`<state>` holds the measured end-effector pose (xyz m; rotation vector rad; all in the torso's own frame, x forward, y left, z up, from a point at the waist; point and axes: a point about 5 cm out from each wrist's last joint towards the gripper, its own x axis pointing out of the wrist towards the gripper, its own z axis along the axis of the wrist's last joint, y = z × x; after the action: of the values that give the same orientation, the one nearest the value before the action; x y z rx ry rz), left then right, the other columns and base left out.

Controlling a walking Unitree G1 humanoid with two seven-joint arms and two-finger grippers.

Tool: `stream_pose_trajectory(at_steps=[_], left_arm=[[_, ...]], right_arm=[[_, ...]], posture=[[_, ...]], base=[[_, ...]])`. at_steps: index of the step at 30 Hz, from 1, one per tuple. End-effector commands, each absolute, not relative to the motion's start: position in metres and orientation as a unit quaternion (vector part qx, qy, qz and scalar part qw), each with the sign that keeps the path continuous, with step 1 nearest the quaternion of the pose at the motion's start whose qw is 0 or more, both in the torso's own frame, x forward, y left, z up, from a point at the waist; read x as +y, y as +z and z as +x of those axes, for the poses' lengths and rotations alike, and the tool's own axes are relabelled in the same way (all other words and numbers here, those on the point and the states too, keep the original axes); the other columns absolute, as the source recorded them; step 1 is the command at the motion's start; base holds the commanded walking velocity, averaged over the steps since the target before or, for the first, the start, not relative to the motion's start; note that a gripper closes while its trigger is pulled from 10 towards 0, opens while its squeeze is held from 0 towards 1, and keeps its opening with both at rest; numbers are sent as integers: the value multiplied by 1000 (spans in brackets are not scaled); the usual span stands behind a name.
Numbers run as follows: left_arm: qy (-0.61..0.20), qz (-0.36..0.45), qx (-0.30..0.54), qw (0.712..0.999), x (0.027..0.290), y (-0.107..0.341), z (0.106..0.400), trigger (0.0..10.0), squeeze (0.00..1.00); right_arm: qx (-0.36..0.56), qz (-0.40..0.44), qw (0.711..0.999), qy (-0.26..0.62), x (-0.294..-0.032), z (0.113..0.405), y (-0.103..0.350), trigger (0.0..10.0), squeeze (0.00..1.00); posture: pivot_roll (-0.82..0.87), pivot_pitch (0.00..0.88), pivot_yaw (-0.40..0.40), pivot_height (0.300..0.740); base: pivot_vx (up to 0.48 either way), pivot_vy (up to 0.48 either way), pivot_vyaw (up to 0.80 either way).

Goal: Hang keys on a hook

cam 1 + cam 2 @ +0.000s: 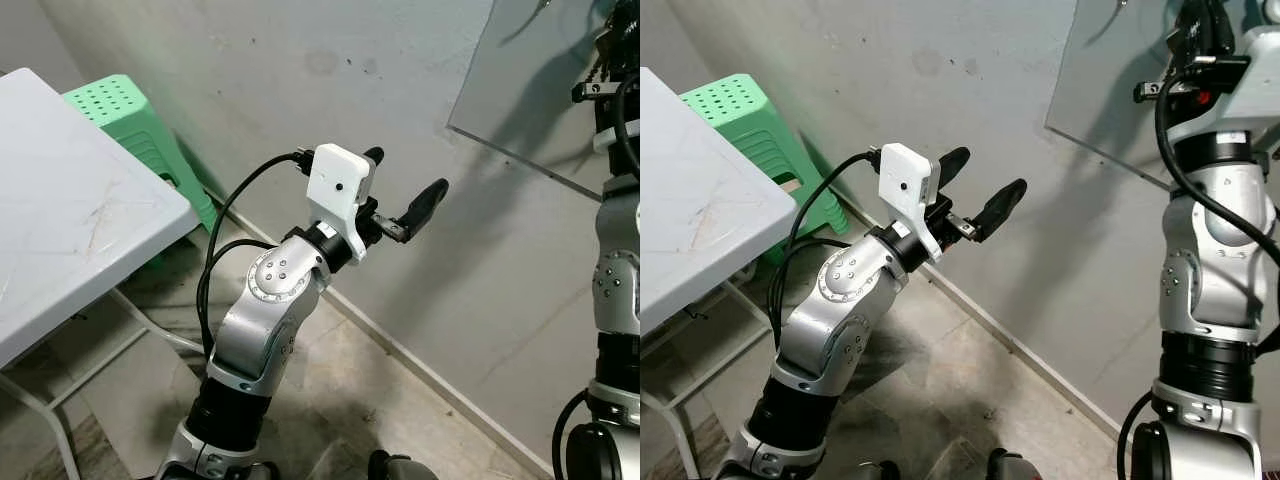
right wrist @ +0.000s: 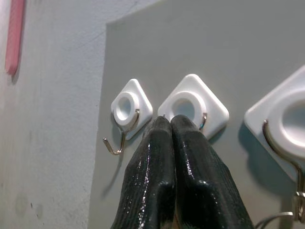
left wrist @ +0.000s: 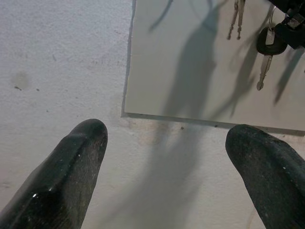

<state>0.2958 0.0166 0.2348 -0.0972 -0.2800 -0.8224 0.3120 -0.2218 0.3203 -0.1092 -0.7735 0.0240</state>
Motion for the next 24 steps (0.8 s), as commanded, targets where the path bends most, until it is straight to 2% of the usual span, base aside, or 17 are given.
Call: stream_pose_trajectory(at_steps=[1,8,14,24], left_arm=[[-401,-49,-138,904,16,237,293,10000,0],[-398,-51,-136,906,17,236,293,10000,0],[-399,-54,-135,905,16,235,292,10000,0],[-398,-59,-131,906,16,234,291,10000,0]], right_arm=[[-389,-67,918,29,-215,311,327,10000,0],[-389,-109,914,48,-210,310,328,10000,0],[-382,-201,899,69,-204,308,327,10000,0],[-361,-264,889,99,-198,308,316,10000,0]], posture=[[-50,181,6,740],[-51,185,4,740],[-54,189,2,740],[-54,189,-2,740]], base=[[0,0,0],[0,0,0],[0,0,0],[0,0,0]])
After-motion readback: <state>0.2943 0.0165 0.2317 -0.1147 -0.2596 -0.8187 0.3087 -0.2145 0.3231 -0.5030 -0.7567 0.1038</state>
